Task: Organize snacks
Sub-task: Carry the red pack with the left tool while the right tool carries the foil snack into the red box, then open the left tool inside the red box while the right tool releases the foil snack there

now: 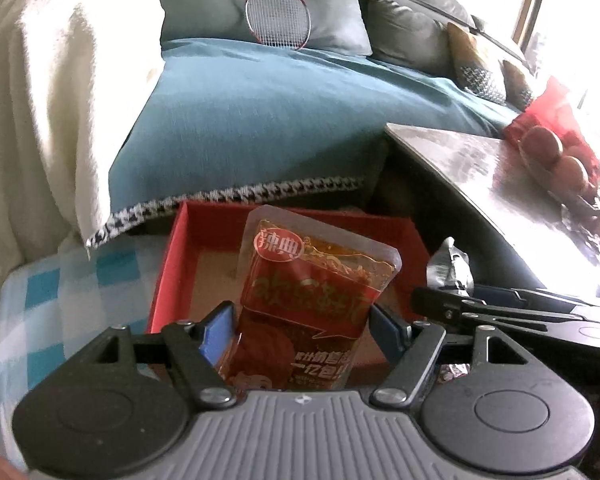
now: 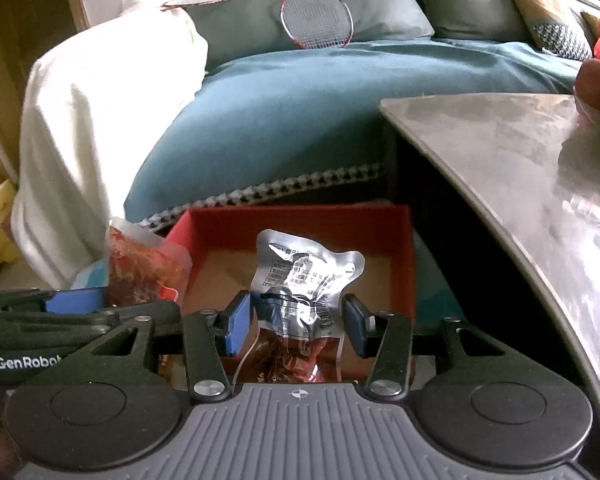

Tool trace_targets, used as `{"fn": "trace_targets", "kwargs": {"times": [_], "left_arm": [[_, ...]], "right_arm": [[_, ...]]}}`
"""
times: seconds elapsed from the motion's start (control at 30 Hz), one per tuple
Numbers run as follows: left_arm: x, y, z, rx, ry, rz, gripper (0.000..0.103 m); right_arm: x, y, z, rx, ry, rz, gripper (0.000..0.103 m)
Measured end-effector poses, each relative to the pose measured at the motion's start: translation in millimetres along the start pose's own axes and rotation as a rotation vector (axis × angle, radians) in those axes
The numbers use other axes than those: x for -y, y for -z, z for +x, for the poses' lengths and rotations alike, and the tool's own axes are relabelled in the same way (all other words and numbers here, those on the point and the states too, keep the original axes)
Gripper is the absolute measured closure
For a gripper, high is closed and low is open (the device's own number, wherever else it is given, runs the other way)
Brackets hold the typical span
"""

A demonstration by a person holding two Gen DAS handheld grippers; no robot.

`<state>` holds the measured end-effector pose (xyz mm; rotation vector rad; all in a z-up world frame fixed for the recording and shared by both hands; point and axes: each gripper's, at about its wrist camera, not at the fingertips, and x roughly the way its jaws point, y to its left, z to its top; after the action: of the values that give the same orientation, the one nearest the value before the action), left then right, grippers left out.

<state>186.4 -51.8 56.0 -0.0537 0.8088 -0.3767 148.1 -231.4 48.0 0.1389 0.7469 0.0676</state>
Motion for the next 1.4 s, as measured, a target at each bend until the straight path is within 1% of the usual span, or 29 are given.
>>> {"fn": "trace_targets", "kwargs": {"times": [0.2,0.37,0.43,0.6,0.77,0.83,0.9,1.03,1.13,1.4], "left_arm": [[-1,-21,25,0.016,-0.024,0.001,0.037],[-6,-30,48,0.005,-0.036,-0.004,0.037],[-7,-29,58,-0.01,-0.041,-0.006,0.037],[-11,-21,88,-0.085,-0.054,-0.018,0.037],[-11,-12,103,-0.12,-0.079,-0.003,0.037],[-13,-10,107,-0.133,-0.09,-0.008,0.036],[-12,-9,108,-0.144,-0.095,-0.002,0.036],[-15,-8,111,-0.15,-0.112,0.0,0.036],[-17,-9,112,-0.158,-0.125,0.006,0.036],[-16,-11,115,-0.169,-0.143,0.02,0.035]], "right_arm": [[8,-21,30,0.001,0.025,0.011,0.046],[13,-32,59,-0.016,0.038,0.013,0.046],[15,-32,70,-0.035,0.044,0.007,0.046],[20,-27,100,-0.1,0.057,0.007,0.046],[21,-19,119,-0.157,0.065,-0.004,0.046],[22,-15,125,-0.176,0.069,-0.004,0.046],[20,-13,128,-0.173,0.09,-0.031,0.047],[22,-16,126,-0.169,0.083,-0.018,0.047],[19,-14,127,-0.169,0.099,-0.045,0.048],[17,-15,129,-0.174,0.111,-0.067,0.047]]}}
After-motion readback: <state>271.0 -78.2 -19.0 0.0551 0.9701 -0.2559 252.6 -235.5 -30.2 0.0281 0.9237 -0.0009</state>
